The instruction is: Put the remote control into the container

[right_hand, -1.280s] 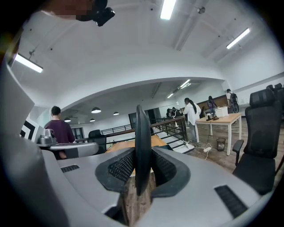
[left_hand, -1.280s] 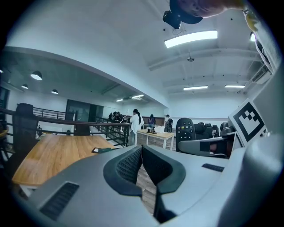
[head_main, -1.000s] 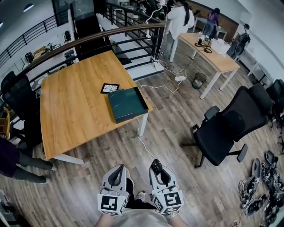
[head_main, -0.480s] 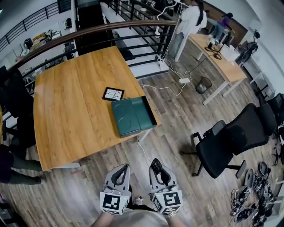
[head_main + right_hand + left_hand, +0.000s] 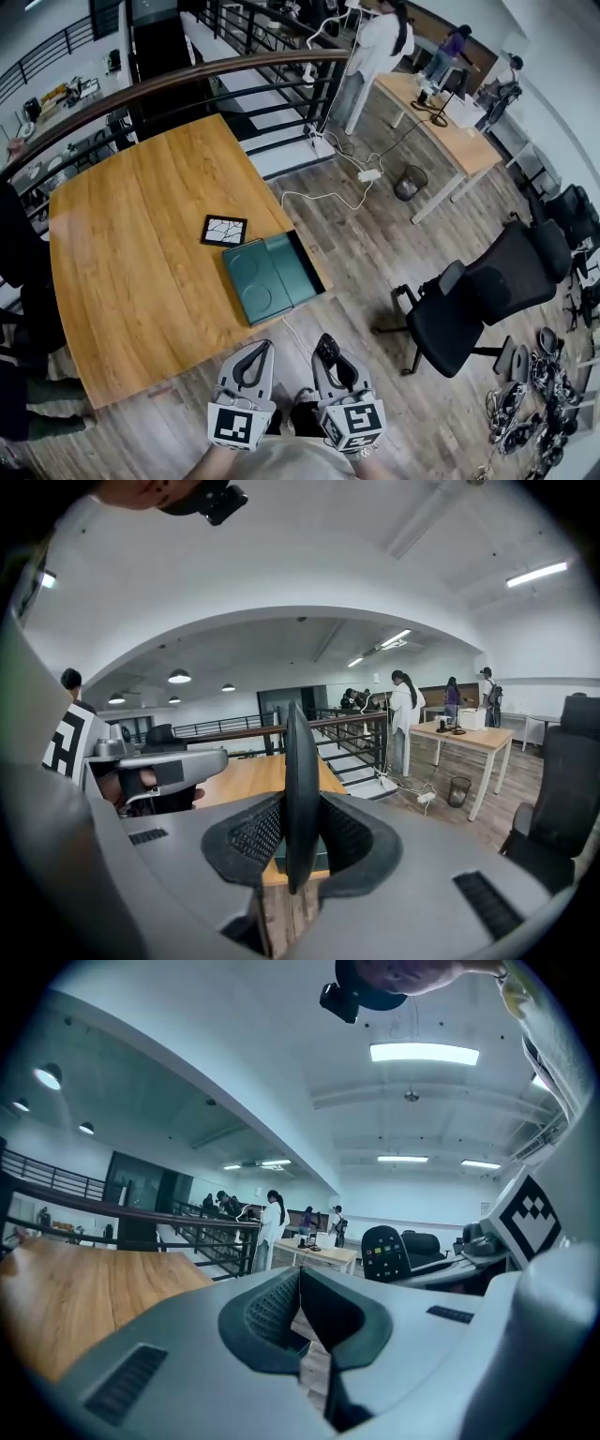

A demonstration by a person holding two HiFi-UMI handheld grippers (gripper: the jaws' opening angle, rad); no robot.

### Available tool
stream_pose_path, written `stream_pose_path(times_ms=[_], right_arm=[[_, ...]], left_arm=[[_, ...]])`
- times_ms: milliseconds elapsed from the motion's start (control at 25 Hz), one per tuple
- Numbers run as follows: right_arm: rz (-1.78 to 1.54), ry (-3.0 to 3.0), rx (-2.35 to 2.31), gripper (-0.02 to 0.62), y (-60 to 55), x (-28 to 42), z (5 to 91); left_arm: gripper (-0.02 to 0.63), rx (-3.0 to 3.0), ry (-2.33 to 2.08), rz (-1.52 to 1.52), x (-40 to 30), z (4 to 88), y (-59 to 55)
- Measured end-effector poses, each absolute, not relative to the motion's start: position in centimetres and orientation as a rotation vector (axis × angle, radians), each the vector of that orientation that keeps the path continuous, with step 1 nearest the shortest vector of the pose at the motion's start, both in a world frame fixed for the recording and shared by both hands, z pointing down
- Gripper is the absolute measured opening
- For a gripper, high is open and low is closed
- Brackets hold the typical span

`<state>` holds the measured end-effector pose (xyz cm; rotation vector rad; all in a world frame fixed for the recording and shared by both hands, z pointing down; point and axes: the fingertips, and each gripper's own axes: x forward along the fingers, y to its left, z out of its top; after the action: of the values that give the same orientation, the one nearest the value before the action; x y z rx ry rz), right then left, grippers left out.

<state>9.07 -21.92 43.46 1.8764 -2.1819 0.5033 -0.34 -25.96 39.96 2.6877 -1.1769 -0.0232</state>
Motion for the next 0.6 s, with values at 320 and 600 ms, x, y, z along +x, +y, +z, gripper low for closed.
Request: stream_pose_path(times_ms=[320,600], right_arm=[[0.529,-2.191,1.844,0.118,-28.1,9.3,44.4],[0.632,-2.2,1.725,0.118,-36.9,11.2,48.7]], left_arm=[[0.014,2.647,-1.217,-0.025,-1.1,40.4,-30.1],[0.014,2.612,-1.294,-0.009,0.4,41.2,-36.2]])
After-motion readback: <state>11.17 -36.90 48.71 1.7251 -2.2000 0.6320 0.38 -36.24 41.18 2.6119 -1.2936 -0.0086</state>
